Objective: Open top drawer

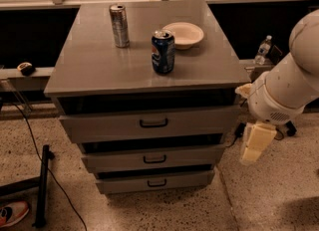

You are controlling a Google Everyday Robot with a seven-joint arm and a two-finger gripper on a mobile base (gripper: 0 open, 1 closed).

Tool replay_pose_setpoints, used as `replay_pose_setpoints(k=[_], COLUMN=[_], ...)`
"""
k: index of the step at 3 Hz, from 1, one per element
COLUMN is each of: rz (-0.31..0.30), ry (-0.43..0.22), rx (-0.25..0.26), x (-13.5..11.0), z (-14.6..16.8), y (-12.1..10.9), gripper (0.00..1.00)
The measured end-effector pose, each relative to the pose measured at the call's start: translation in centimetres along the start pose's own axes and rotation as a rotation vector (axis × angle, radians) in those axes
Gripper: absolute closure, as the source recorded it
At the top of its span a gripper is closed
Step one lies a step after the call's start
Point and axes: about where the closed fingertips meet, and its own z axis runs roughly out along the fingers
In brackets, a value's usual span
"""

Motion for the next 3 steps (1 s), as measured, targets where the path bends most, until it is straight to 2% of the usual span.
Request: replay_pose_setpoints(k=[1,2,3], rz=[-0.011,0.020,0.047], ry=[-0.003,-0.037,-0.062], rx=[0.007,0.054,0.093], x=[0.1,-0.2,-1.1], z=[0.2,2.2,8.7], y=[-0.2,-1.6,-3.6], gripper=[0.00,0.00,0.00])
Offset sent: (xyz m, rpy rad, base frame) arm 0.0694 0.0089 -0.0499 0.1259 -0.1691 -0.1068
